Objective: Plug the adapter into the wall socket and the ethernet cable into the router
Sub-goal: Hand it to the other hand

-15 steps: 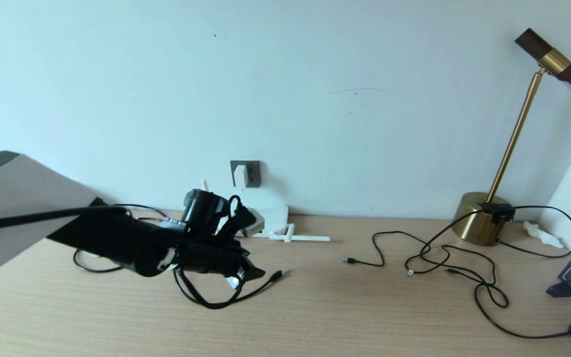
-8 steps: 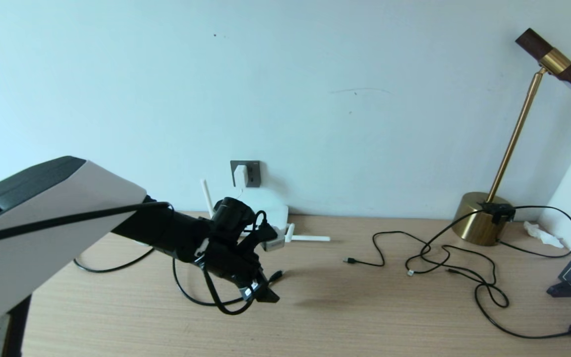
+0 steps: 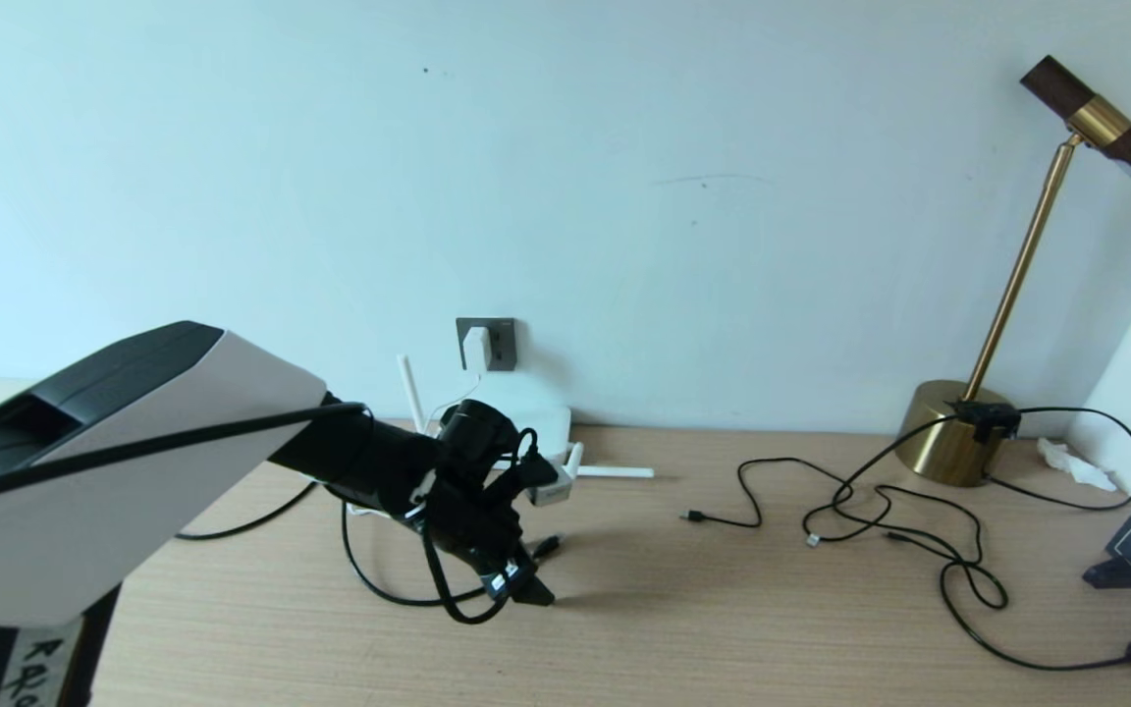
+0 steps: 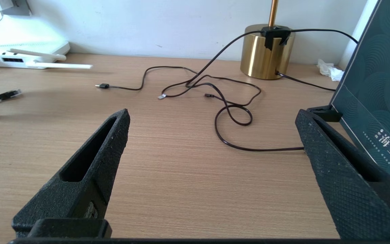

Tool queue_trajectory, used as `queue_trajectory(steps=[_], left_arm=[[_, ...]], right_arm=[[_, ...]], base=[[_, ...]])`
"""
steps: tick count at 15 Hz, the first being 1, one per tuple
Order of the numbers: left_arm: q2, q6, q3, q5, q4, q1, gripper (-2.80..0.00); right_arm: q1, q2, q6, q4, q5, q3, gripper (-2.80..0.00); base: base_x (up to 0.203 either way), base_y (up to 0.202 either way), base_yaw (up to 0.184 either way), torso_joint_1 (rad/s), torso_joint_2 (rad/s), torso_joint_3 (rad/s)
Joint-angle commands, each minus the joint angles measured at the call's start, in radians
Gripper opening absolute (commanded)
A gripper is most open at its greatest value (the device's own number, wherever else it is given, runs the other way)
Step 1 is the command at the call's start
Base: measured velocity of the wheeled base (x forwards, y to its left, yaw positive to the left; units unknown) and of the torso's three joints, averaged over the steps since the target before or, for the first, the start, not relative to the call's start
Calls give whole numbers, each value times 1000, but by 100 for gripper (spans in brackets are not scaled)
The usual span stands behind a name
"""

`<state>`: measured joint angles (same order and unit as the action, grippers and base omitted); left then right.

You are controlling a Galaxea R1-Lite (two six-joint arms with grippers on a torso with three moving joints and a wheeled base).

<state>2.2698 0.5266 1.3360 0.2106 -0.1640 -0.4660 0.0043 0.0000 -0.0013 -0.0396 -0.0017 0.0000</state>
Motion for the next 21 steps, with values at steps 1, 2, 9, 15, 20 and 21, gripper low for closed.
queue_trajectory(steps=[1, 2, 9, 15, 20, 21], left_arm=[[4, 3, -1, -7, -3, 0, -280], [7, 4, -6, -8, 0, 0, -280], [5, 6, -44, -51, 9, -5, -280], [-24, 3, -94, -48, 44, -3, -280], [-266, 3, -227, -46, 67, 56, -280], [-333, 2, -246, -44, 68, 78, -280]], right_arm=[[0, 2, 0, 0, 0, 12, 0], [0, 2, 0, 0, 0, 12, 0], [0, 2, 0, 0, 0, 12, 0], [0, 2, 0, 0, 0, 12, 0], [0, 2, 0, -2, 0, 12, 0], [0, 2, 0, 0, 0, 12, 0]], base=[[0, 0, 0, 0, 0, 0], [0, 0, 0, 0, 0, 0], [0, 0, 0, 0, 0, 0], [0, 0, 0, 0, 0, 0], [0, 0, 0, 0, 0, 0], [0, 0, 0, 0, 0, 0]])
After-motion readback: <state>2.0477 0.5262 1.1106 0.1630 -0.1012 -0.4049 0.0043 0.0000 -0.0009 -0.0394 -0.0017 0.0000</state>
